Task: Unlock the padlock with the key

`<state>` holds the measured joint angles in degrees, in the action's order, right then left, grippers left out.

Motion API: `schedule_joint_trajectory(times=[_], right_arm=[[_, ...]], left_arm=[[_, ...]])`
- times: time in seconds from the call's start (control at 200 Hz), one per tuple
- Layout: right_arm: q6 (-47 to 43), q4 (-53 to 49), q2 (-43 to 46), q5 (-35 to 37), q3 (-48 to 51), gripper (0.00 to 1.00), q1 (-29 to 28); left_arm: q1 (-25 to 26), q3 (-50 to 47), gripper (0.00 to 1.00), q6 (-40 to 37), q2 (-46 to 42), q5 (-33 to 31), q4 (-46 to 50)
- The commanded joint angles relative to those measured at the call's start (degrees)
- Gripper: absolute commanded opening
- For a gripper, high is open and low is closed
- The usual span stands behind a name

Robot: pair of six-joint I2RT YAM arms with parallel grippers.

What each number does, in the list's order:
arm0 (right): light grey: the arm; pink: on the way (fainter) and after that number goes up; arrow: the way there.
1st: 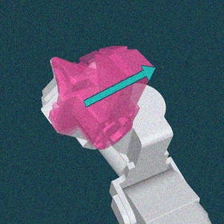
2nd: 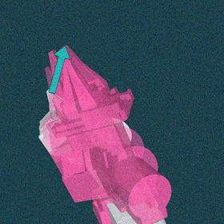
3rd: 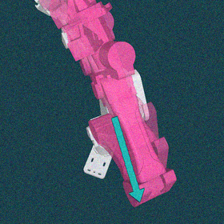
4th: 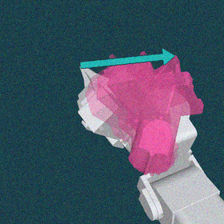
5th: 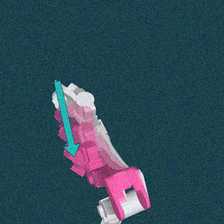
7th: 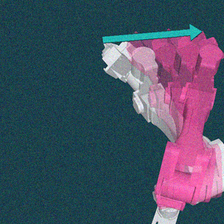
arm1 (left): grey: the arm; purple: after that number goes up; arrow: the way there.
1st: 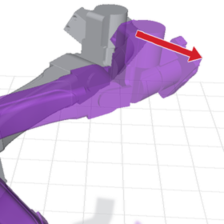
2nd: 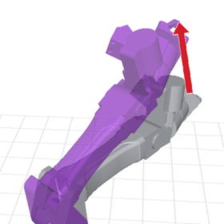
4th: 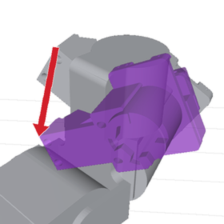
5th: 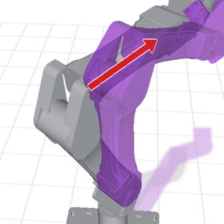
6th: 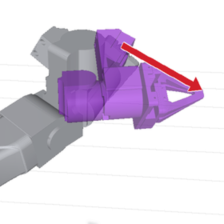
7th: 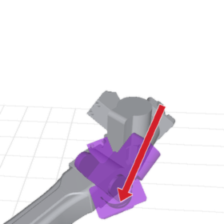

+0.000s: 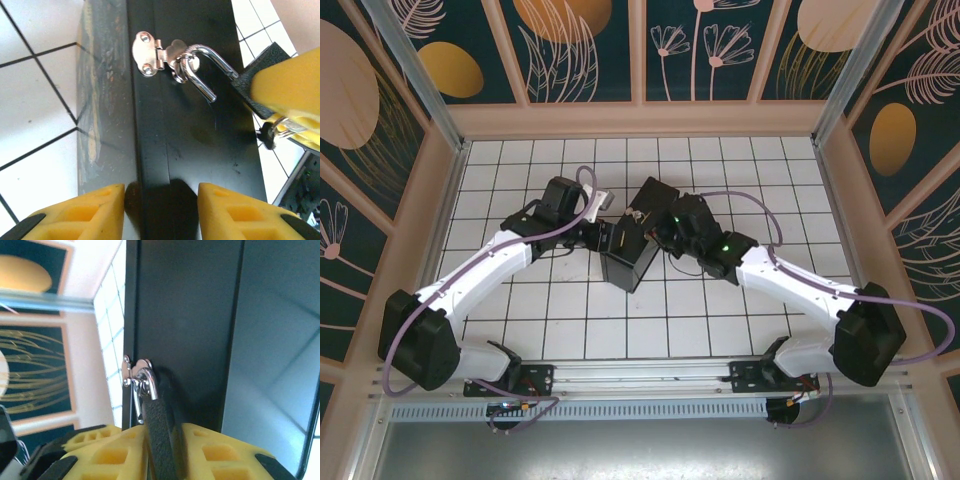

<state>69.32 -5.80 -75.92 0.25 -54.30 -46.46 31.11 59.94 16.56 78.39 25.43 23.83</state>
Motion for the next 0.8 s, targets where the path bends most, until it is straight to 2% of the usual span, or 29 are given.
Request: schedule_joint_trajectory(times=[0.0, 0.085, 0.215, 0.34, 0.435, 0.515, 0.671, 0.751, 0.796], right_arm=[[-4.40, -4.90, -1.90, -8.74, -3.39, 0.19, 0.45], [-5.09, -6.49, -2.90, -9.55, -4.53, 0.07, 1.10], [-3.86, -6.27, -2.42, -9.06, -4.85, 0.00, 1.19], [1.70, -3.14, -2.63, -7.94, -3.27, 0.00, -1.36], [5.79, -0.74, -4.02, -0.73, -2.74, 0.00, -7.34], [4.11, -2.39, -5.47, 7.67, -3.80, 0.00, -11.28], [0.64, -8.93, -3.59, 15.00, -5.39, 0.00, -12.19], [3.55, -12.29, -2.23, 15.42, -7.16, 0.00, -11.94], [5.78, -12.89, -2.77, 17.75, -8.44, 0.00, -14.00]], left_arm=[[2.15, 0.00, 0.41, -1.60, 0.78, 6.49, 0.59], [2.13, 0.08, 0.41, -1.70, 0.65, 6.76, 0.59], [2.16, 0.00, 0.41, -1.76, 0.70, 6.33, 0.87], [2.20, 0.09, 0.38, 0.69, 0.63, 6.97, -0.58], [2.17, -0.08, 0.36, 2.43, 0.43, 7.36, -1.83], [2.16, -0.65, 0.35, 3.64, 0.10, 7.60, -2.69], [2.17, -0.84, 0.31, 4.41, 0.59, 2.92, -0.93], [2.19, -1.27, 0.30, 6.97, 0.40, 1.59, -1.90], [2.25, -1.83, 0.29, 9.57, -0.07, 1.90, -3.76]])
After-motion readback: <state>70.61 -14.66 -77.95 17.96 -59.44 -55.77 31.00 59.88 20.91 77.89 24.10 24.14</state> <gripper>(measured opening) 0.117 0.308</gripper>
